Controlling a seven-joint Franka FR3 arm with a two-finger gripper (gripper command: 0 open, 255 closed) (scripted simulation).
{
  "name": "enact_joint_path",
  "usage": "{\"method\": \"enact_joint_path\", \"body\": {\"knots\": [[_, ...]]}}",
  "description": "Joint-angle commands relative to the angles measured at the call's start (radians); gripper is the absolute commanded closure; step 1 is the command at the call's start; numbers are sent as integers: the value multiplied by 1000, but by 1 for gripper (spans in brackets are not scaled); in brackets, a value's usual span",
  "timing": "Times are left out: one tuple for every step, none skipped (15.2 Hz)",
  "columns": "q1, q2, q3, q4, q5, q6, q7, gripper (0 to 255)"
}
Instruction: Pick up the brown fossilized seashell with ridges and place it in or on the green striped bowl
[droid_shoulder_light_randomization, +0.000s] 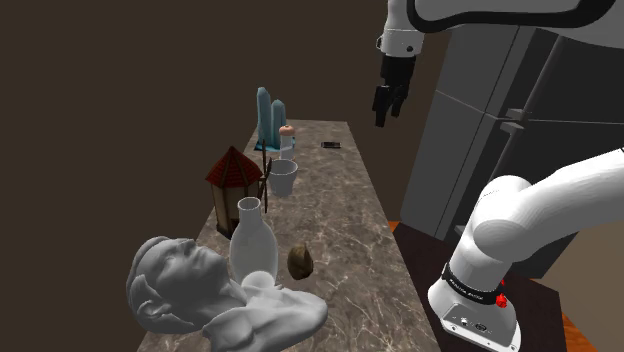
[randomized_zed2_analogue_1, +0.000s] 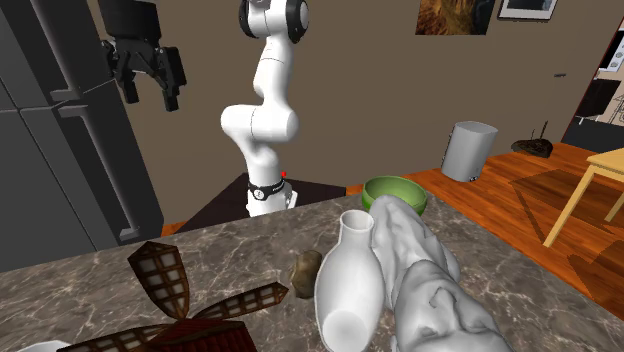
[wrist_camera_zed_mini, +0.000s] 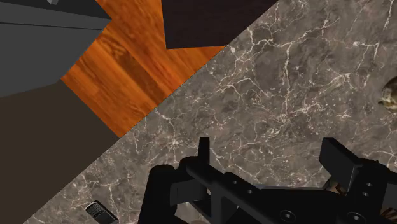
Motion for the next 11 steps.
{"method": "enact_joint_path", "body": {"knots": [[0, 0, 0, 0, 0, 0, 0, 0], [7, 7, 19, -13, 9, 12, 20, 0], [14, 16, 37, -25, 19, 24, 39, 0], [21, 25, 56, -36, 28, 36, 59, 0], [29, 36, 74, -46, 38, 49, 78, 0], [36, 48, 93, -55, 47, 62, 97, 0], [43, 61, 112, -63, 56, 75, 116, 0], [51, 75, 130, -70, 65, 88, 136, 0], [59, 90, 148, -76, 74, 101, 155, 0], [66, 107, 167, -81, 83, 115, 174, 0], [73, 125, 185, -85, 91, 129, 193, 0]]}}
